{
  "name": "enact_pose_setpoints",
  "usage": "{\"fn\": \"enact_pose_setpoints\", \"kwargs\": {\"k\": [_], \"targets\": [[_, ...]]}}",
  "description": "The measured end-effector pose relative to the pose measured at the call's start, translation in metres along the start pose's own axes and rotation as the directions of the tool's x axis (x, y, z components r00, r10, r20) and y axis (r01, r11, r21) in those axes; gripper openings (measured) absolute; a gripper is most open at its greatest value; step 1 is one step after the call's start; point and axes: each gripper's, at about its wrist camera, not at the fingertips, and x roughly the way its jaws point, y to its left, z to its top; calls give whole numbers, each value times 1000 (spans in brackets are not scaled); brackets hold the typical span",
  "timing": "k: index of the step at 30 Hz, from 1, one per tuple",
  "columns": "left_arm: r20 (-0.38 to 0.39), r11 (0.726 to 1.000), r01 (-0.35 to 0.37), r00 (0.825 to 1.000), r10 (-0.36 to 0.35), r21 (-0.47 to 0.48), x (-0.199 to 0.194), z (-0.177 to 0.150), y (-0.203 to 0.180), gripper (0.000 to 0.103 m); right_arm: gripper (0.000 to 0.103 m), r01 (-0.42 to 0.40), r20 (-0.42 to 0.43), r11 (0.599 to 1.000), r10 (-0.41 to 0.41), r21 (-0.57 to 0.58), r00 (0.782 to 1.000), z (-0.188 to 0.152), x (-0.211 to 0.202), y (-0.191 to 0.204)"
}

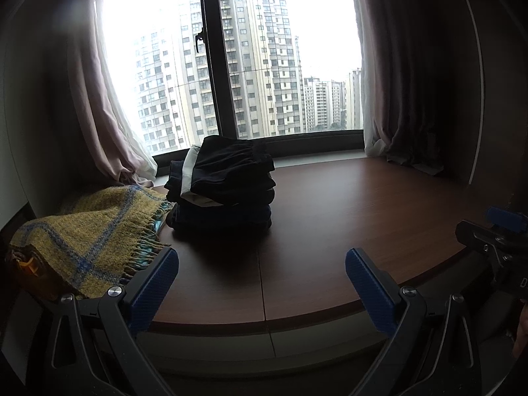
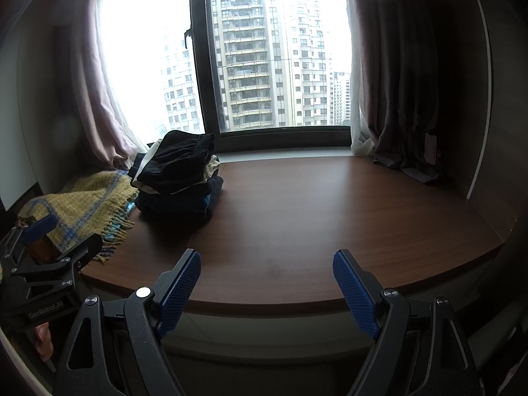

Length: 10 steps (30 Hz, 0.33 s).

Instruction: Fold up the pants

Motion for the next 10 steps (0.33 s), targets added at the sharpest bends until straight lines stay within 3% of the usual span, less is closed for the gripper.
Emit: {"fn": "enact_pose_setpoints", "kwargs": {"k": [10], "targets": [[-3,1000,-3,1000,3,-2,2,1,0,103,83,-3,-6,1000,3,-1,1000,1,1,-2]]}}
